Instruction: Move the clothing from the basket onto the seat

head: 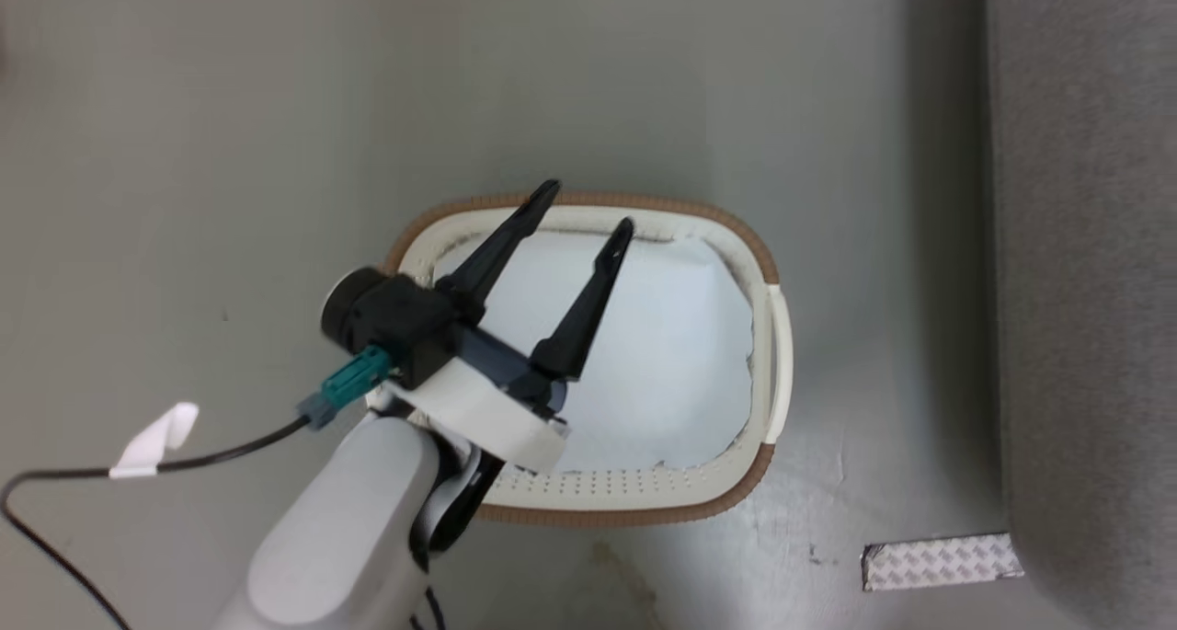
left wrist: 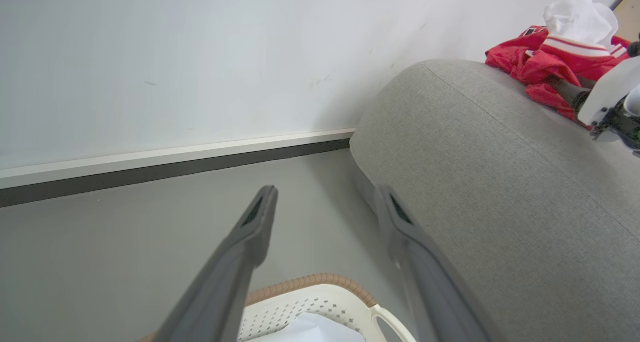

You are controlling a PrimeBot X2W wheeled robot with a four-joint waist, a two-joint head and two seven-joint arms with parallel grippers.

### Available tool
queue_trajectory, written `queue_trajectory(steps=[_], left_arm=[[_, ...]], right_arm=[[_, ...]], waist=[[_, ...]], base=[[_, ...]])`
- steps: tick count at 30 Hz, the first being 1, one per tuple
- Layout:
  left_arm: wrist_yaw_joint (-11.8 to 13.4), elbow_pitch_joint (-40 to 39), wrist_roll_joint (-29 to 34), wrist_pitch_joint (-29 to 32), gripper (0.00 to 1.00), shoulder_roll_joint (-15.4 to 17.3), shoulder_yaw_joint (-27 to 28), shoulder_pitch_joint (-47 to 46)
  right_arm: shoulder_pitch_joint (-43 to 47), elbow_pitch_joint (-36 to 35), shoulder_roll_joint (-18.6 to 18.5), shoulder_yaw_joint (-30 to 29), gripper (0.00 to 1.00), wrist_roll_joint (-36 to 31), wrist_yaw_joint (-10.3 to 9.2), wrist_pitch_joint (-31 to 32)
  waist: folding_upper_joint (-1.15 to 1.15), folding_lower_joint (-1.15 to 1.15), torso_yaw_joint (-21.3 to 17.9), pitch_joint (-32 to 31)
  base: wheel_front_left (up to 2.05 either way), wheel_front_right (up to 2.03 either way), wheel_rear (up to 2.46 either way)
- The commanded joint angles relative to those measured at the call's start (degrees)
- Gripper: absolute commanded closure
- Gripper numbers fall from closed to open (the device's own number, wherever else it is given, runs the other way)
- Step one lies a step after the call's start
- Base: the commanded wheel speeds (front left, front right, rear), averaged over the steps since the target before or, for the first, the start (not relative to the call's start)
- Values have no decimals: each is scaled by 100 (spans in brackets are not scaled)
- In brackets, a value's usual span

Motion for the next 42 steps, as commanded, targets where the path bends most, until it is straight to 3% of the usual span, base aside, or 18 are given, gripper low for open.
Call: queue_trajectory(steps=[1,7,11,19,25,31,42], left_arm=[[20,30,-29,-18,0,67,49,148],[181,49,-156,-24,0,165,461,775],[364,-9,-137,-21,0,194,922,1436],[744,41,8,-22,0,73,1996,2826],[860,204,413,-22,0,-54,2754,3664],[755,50,890,-23,0,-285,3363,4264],[170,-103,1406,-23,0,-671,3854,4560]], right_arm=[[82,3,-20,128,0,139,-15,-69],[336,380,111,758,0,449,-14,-291],[972,445,302,1333,0,796,-15,-379],[3250,-1048,568,3068,0,2032,-15,-375],[4927,-1835,625,4081,0,3043,-14,-377],[5852,-1927,609,4742,0,3570,-15,-377],[6038,-1513,614,4913,0,3754,-15,-378]], waist=[[0,-1,-226,-445],[0,-1,-447,-1428],[0,-1,-536,-2180],[0,-1,-297,-3382],[0,-1,7,-4025],[0,-1,91,-4288],[0,-1,-81,-4458]], base=[[0,0,0],[0,0,0],[0,0,0],[0,0,0],[0,0,0],[0,0,0],[0,0,0]])
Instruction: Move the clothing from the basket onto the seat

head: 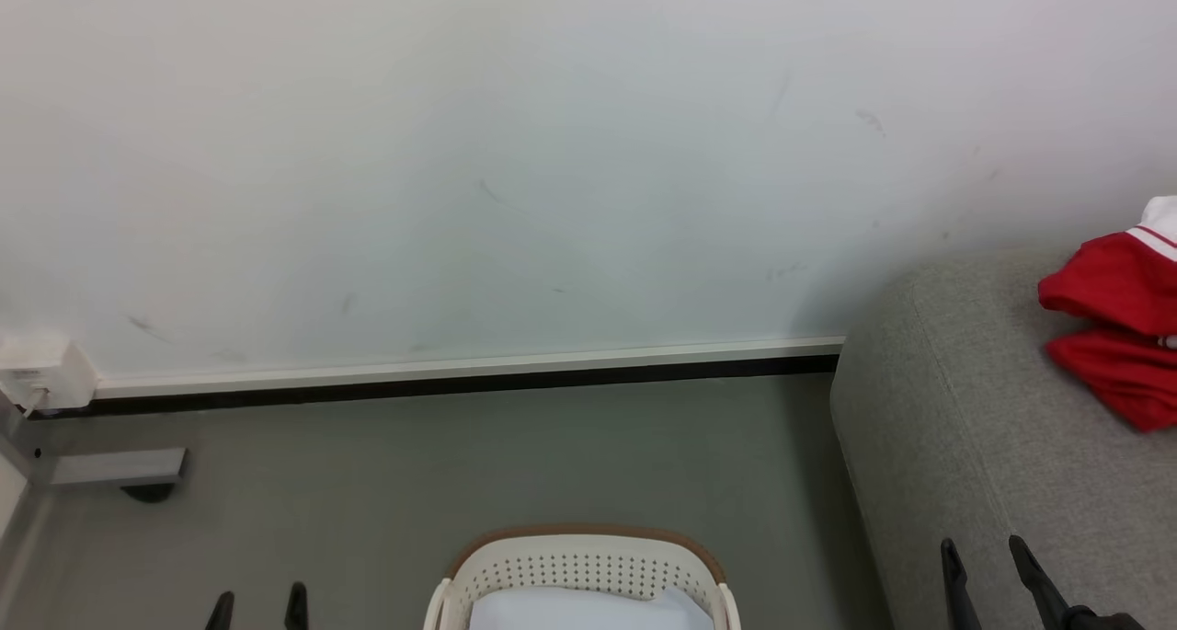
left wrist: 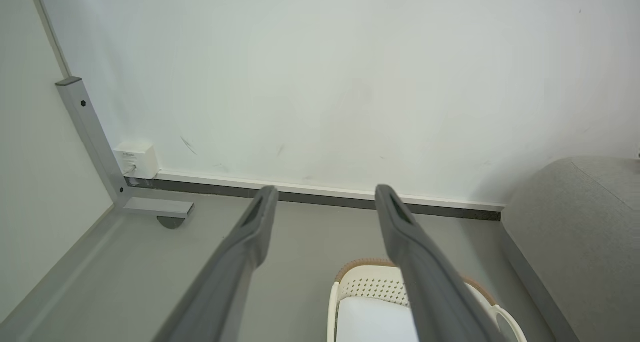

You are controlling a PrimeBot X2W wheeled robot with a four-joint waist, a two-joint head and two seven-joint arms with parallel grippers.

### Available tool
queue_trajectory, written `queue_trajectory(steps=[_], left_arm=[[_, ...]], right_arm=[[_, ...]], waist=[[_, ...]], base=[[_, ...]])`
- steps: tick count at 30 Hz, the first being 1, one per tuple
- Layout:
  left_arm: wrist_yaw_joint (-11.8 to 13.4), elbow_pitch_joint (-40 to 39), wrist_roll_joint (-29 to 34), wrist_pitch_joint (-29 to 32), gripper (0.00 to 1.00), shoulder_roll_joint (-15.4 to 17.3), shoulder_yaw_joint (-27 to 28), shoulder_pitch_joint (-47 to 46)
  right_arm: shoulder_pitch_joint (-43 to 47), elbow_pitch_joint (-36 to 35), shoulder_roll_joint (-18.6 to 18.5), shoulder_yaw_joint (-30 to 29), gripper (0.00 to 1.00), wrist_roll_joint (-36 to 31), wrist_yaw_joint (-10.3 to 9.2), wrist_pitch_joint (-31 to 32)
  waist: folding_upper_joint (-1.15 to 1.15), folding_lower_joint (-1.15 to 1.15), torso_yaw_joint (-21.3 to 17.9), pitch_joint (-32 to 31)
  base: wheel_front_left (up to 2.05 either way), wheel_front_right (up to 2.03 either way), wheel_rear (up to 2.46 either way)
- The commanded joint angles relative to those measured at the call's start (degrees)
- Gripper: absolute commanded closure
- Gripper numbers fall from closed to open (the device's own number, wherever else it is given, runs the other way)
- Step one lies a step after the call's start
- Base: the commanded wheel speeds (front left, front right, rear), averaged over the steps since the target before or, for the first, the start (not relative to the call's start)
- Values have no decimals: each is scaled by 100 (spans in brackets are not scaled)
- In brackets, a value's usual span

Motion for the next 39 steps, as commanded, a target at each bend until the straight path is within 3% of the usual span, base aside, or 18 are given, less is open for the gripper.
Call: queue_trajectory(steps=[1,9,26,27,31,39], left_arm=[[-46,-8,123,-2,0,-17,51,32],[-225,27,197,-2,0,-118,76,18],[-346,76,175,-2,0,-155,9,-77],[-342,80,181,1,100,-170,14,-34],[-342,294,161,17,100,-237,-19,0],[-347,339,-763,288,100,-227,26,-203]], right_arm=[[6,41,-23,-35,0,-38,-13,-17],[-57,135,-22,-12,0,-40,-14,-18],[-118,172,-22,65,0,-11,-13,-18],[-53,176,1,57,100,-21,1,3],[61,361,40,49,100,2,1,49],[-41,271,33,-42,100,913,0,298]], waist=[[0,1,-33,-10],[0,1,-117,-13],[0,1,-213,-2],[0,1,-213,-3],[0,1,-213,-2],[0,1,-192,13]], base=[[0,0,0],[0,0,0],[0,0,0],[0,0,0],[0,0,0],[0,0,0]])
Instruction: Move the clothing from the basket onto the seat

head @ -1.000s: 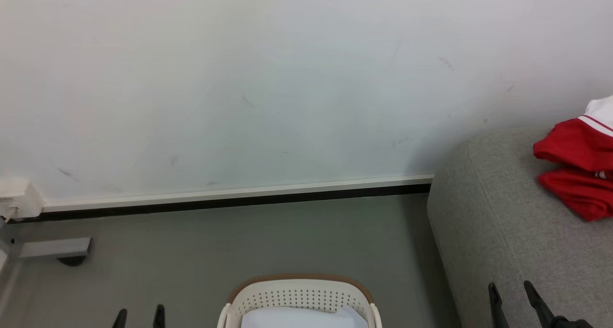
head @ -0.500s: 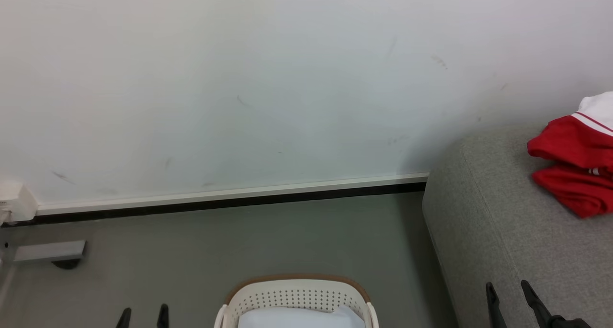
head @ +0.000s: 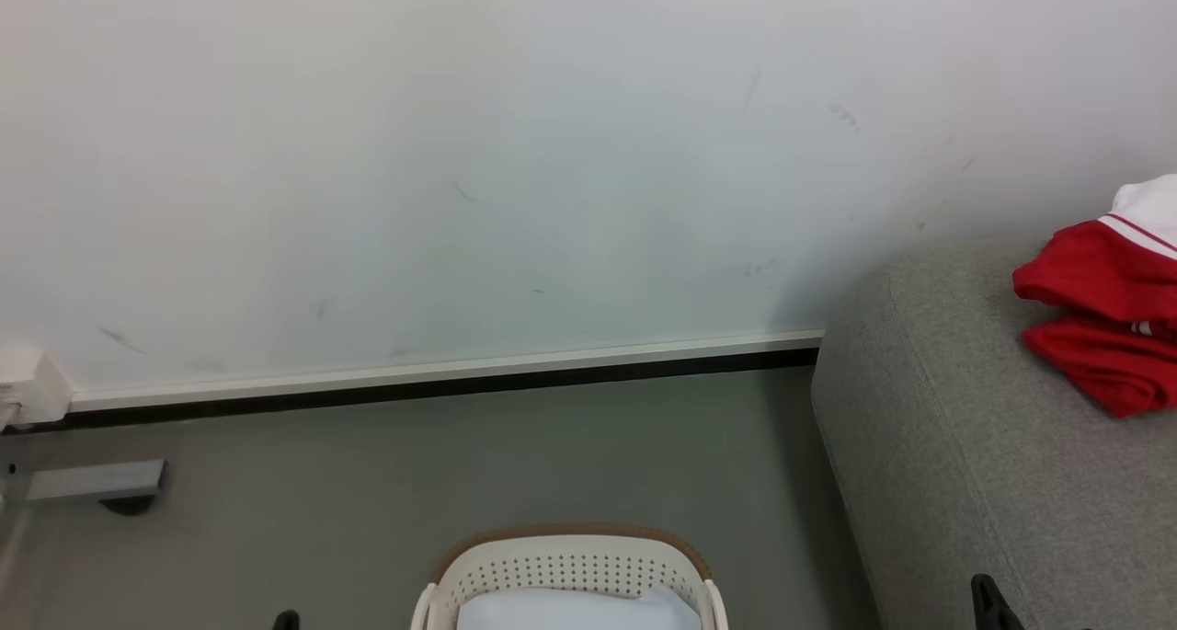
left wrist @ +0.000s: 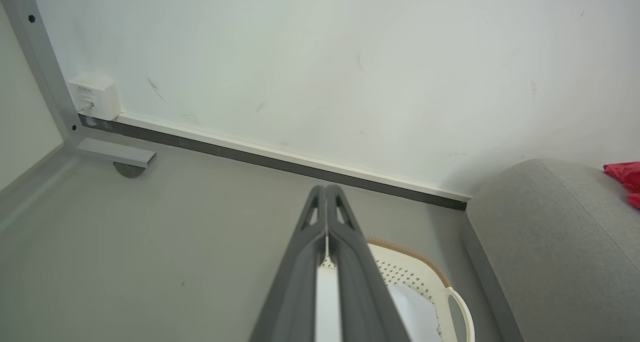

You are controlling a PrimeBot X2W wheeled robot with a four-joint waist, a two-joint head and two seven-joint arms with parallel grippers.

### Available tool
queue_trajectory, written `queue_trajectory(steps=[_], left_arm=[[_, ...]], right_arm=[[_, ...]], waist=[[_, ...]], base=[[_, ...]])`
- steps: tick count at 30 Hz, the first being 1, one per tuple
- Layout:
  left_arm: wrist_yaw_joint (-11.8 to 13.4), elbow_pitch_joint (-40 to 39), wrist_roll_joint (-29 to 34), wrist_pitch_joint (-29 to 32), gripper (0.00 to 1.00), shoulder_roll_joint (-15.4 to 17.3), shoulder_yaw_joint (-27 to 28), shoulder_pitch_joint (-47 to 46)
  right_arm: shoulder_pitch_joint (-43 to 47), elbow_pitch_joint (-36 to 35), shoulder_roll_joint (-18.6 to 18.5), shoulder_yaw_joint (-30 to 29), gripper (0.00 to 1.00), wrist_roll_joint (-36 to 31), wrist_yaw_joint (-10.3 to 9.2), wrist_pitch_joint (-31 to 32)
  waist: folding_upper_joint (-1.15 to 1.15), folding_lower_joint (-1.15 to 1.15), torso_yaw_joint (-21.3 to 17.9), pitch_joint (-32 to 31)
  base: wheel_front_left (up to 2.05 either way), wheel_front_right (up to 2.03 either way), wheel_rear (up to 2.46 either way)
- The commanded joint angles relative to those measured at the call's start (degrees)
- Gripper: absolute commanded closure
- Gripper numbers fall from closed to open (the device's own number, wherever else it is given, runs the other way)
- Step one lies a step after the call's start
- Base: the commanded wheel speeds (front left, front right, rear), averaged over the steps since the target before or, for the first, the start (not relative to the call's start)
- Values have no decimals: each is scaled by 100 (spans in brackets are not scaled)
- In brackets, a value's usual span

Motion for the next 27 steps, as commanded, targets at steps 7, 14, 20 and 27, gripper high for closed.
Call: queue_trajectory(steps=[7,14,20,27], left_arm=[[-9,-100,-894,189,100,45,11,-263],[-14,-104,-1580,353,100,53,9,-381],[-18,-102,-2132,493,100,60,13,-480],[-22,-98,-2723,643,100,68,18,-588]], right_arm=[[-190,-221,-44,-82,100,873,-2,185],[-247,-306,-50,-131,100,1545,-2,353],[-301,-369,-55,-173,100,2082,-3,488],[-350,-438,-61,-222,100,2659,-4,636]], waist=[[0,0,20,14],[0,0,39,28],[0,0,54,40],[0,0,72,54]], base=[[0,0,0],[0,0,0],[0,0,0],[0,0,0]])
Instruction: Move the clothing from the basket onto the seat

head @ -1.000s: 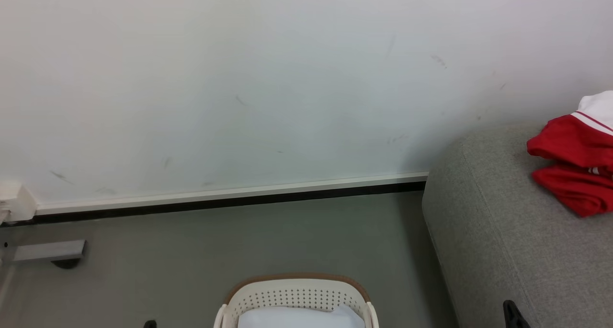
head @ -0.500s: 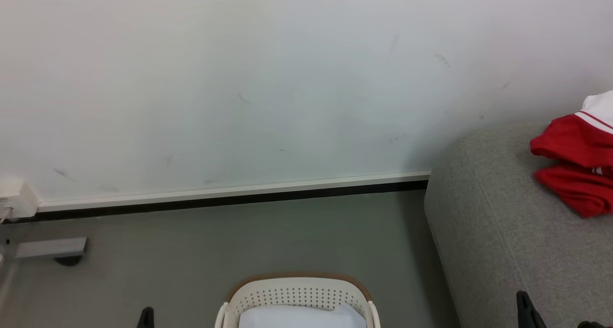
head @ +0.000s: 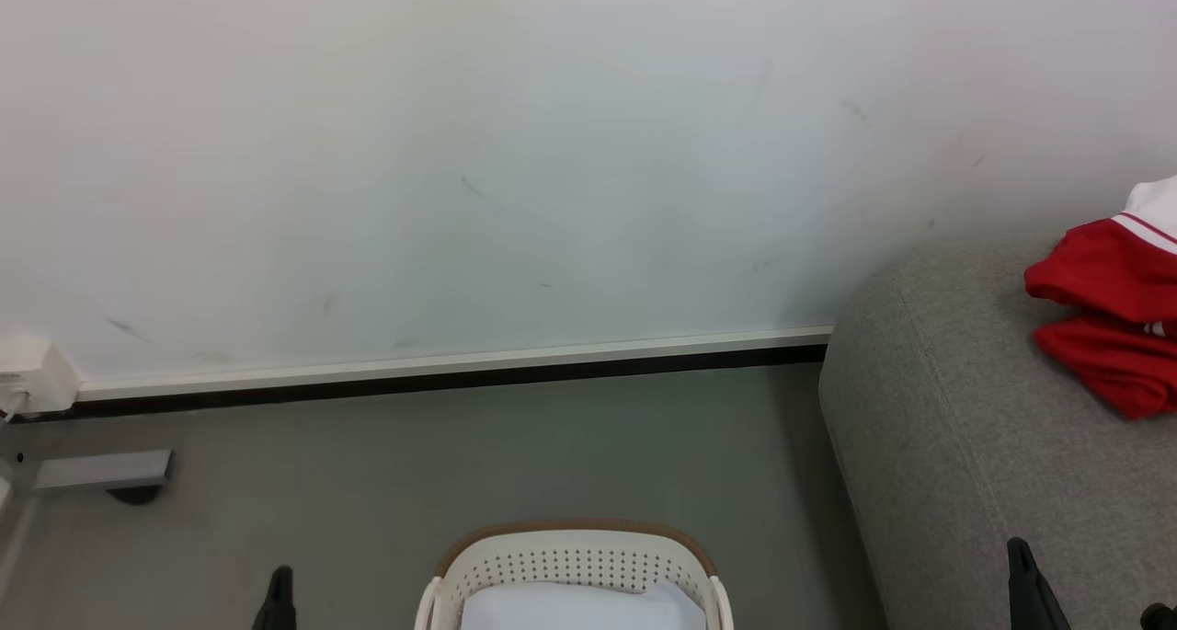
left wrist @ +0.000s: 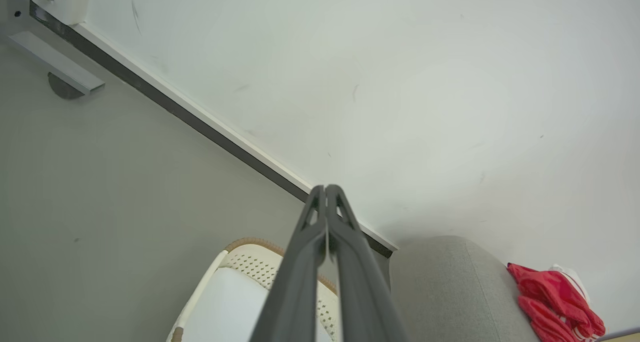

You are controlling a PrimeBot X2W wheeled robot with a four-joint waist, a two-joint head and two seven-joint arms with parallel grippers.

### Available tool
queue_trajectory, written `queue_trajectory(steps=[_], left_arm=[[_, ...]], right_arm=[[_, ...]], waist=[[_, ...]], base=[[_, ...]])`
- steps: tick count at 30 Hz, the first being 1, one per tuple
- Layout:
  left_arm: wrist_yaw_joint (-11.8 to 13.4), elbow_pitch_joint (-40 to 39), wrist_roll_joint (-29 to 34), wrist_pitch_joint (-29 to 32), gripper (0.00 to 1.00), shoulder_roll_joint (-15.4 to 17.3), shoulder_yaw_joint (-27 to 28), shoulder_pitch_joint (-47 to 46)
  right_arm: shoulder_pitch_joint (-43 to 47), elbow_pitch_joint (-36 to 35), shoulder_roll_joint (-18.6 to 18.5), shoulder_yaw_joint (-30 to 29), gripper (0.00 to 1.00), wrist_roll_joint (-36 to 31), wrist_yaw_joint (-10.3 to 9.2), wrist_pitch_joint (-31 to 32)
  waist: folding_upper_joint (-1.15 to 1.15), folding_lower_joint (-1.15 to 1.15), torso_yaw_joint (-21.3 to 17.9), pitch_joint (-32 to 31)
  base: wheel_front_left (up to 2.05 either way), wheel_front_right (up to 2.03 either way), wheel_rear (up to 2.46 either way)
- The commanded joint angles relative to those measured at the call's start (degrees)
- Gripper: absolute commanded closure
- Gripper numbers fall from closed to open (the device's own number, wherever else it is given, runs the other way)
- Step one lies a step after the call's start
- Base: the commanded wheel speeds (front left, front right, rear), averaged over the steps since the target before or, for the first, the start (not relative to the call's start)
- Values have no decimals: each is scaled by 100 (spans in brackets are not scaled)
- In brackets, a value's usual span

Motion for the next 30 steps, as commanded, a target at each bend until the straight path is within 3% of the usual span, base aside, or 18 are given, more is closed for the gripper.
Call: queue_trajectory(steps=[1,30], left_arm=[[-21,-75,-241,47,100,62,26,-146],[-37,-55,-2203,555,100,84,45,-506]], right_arm=[[-141,-109,-55,-40,100,209,-4,42],[-321,-334,-75,-196,100,2142,-7,542]], waist=[[0,0,4,2],[0,-1,77,57]], base=[[0,0,0],[0,0,0]])
